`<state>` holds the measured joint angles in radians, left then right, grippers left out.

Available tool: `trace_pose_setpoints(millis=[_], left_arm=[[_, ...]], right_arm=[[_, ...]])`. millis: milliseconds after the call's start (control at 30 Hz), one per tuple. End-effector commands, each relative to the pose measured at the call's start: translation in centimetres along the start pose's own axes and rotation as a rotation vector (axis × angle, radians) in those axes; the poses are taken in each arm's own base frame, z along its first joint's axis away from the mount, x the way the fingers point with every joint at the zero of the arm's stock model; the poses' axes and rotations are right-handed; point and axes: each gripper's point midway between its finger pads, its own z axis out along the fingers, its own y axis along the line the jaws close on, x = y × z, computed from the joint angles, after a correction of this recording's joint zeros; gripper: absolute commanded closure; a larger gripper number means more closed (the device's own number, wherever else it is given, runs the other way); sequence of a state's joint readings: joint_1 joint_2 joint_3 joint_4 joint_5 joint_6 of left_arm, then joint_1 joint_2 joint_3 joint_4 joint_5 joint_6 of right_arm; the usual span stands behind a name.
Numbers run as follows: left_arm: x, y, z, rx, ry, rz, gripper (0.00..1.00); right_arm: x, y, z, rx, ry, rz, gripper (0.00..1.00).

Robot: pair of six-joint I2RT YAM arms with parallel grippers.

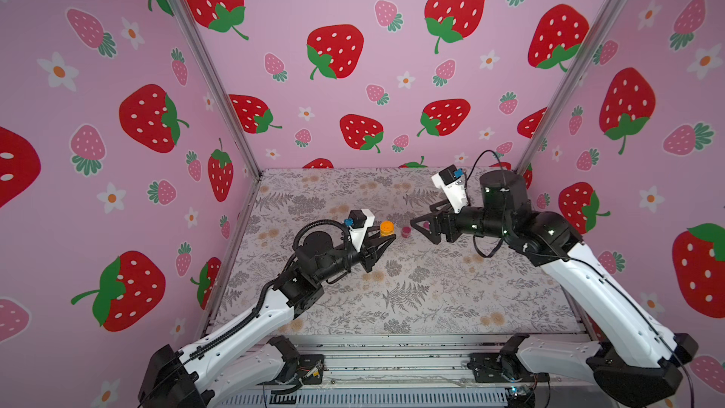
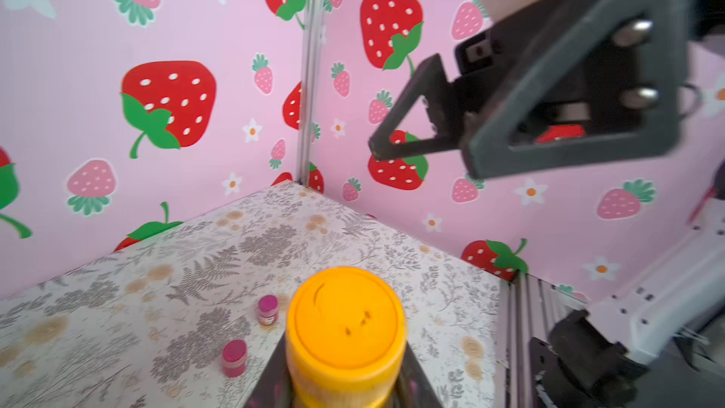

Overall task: Close the paint jar lid
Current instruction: Screw the lid onto the paint jar.

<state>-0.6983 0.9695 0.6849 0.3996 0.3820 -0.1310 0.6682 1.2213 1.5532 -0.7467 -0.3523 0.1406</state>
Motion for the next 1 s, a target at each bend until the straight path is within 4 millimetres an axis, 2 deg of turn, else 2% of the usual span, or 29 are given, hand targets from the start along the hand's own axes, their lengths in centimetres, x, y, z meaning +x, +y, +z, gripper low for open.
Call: trace_pose_setpoints(millis=[0, 233, 400, 700, 833, 967], left_arm=[[0.1, -2.9, -0.7, 0.16, 0.011, -0.039, 1.0], [-0.3, -3.8, -1.0, 0.203, 0.017, -0.043, 1.0], [-0.3, -3.8, -0.9, 0.204, 0.02, -0.044, 1.0], [-0.4, -3.8, -0.7, 0.204, 0.023, -0.038, 1.0], [-0.2, -3.8, -0.5, 0.204, 0.028, -0.036, 1.0], [-0.3, -3.7, -0.5, 0.198, 0.027, -0.03, 1.0]], right_arm=[[2.3, 3.2, 0.0, -0.219, 0.14, -0.134, 0.14], [3.0, 4.6, 2.7, -0.362, 0.188, -0.22, 0.21], [3.5, 5.2, 4.1, -0.372, 0.203, -0.244, 0.24], [4.0, 6.1, 5.0, -0.392, 0.222, -0.254, 0.28], [4.1, 6.2, 5.2, -0.392, 0.225, -0.255, 0.35], [4.6, 6.2, 5.7, -0.391, 0.244, -0.248, 0.47]])
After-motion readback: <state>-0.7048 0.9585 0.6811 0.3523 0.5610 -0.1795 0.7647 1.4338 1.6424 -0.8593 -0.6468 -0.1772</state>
